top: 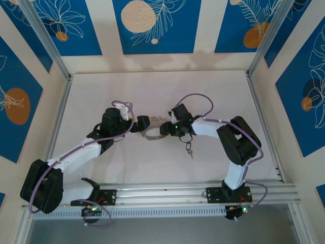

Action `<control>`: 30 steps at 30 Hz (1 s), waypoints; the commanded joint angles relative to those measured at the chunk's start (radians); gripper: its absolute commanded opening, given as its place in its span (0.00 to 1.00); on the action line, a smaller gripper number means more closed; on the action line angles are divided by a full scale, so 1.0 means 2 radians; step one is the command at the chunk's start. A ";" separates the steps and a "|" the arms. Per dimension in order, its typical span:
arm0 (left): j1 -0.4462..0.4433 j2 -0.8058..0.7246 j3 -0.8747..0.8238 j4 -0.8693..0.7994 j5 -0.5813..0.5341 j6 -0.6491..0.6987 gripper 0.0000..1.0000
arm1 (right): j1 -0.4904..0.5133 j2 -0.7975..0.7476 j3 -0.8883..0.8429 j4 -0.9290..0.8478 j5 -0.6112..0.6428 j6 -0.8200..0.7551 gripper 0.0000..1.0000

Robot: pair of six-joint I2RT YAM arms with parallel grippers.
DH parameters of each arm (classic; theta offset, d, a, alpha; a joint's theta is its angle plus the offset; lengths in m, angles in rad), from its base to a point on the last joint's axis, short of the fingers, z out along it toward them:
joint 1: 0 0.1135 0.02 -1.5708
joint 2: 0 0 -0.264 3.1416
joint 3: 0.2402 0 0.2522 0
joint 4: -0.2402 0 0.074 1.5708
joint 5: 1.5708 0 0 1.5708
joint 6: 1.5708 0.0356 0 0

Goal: Put the keys on the keyring

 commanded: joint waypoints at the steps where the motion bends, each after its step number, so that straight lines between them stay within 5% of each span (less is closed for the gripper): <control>1: 0.002 -0.006 -0.006 0.016 0.011 -0.002 1.00 | -0.004 0.009 0.016 -0.013 0.006 -0.014 0.60; 30: 0.001 0.007 -0.014 0.045 0.024 -0.013 1.00 | 0.042 0.042 0.077 -0.080 0.139 -0.145 0.43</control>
